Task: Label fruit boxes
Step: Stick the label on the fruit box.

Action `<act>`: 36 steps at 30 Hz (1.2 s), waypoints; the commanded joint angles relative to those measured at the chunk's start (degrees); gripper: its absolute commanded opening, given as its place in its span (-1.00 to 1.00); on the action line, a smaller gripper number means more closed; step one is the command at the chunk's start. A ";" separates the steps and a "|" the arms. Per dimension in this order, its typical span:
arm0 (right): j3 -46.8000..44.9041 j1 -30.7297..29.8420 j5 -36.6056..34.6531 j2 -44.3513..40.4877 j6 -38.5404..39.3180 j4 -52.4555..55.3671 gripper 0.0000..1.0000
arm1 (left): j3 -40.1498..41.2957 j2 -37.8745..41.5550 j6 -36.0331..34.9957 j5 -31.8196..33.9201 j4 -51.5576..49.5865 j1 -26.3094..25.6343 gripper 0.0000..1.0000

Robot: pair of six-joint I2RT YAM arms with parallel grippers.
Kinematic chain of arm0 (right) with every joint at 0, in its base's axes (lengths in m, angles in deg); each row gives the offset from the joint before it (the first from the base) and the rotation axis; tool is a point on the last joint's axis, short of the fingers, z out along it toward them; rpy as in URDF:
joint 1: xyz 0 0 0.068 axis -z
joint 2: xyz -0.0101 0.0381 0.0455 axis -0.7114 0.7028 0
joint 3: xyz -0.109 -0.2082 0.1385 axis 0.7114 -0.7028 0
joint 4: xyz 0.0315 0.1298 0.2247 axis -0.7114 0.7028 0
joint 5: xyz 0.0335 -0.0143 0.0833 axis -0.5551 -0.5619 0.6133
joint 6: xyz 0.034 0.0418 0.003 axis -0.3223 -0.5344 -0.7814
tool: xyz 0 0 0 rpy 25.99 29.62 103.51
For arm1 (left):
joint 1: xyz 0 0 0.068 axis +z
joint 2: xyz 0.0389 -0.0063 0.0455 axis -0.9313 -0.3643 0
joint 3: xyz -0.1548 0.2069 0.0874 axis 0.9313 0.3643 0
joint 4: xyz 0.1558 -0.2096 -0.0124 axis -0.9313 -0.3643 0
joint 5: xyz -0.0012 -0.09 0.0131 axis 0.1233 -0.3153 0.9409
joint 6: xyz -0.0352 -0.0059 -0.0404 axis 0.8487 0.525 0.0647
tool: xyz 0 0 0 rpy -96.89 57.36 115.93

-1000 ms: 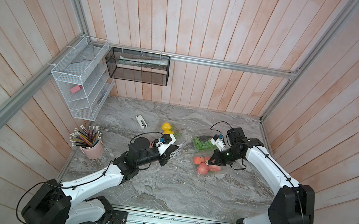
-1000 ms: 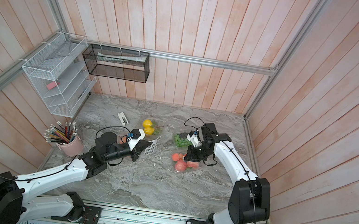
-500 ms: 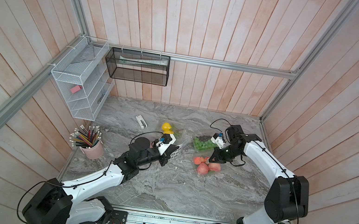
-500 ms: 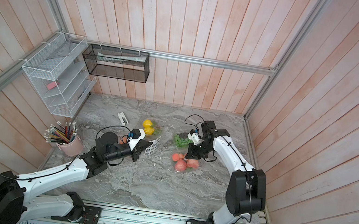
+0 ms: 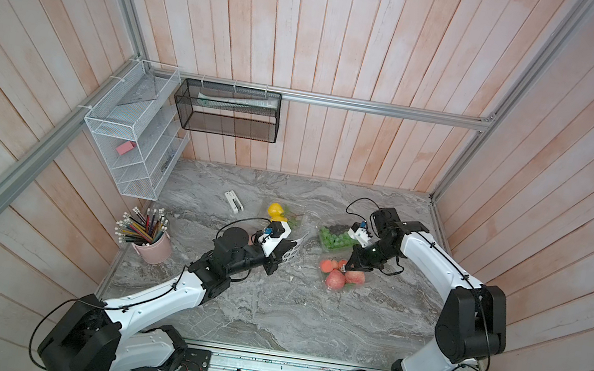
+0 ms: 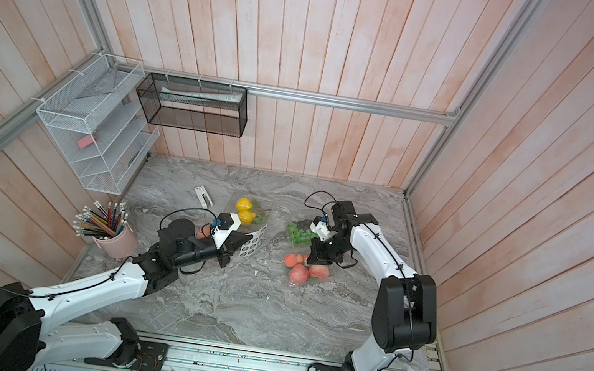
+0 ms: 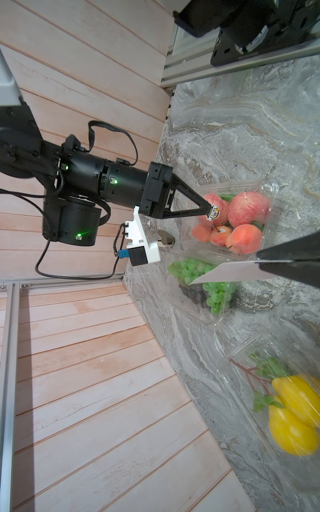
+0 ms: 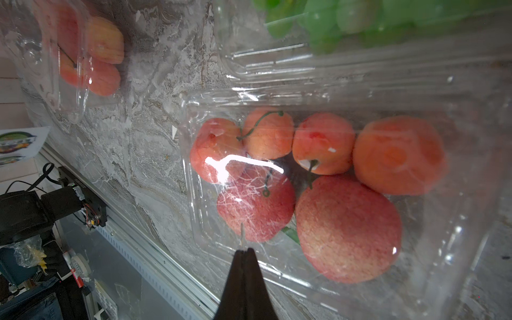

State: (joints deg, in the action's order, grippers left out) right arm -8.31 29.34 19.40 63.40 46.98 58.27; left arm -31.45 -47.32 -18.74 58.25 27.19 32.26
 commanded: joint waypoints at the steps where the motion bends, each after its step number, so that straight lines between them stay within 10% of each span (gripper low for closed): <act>1: 0.99 0.37 -1.31 1.30 0.38 0.09 -1.00 | -0.09 -0.31 0.64 -0.71 1.15 0.17 -1.00; 20: 0.73 0.39 -6.11 3.31 -0.70 -2.09 -1.00 | 0.53 0.07 1.31 -1.95 0.66 0.17 -1.00; 29: 0.02 0.37 -6.94 3.52 -1.14 -2.84 -1.00 | 2.66 0.94 17.99 -10.85 -0.51 0.17 -1.00; 36: 0.20 0.38 -8.69 3.50 -1.82 -2.25 -0.88 | 4.32 4.14 17.74 -9.00 -4.41 0.17 -1.00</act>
State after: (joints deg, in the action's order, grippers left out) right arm -8.31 29.43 12.47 66.09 46.04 55.40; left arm -27.60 -45.04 -2.22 49.42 24.46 32.26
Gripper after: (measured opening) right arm 0.054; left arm 0.044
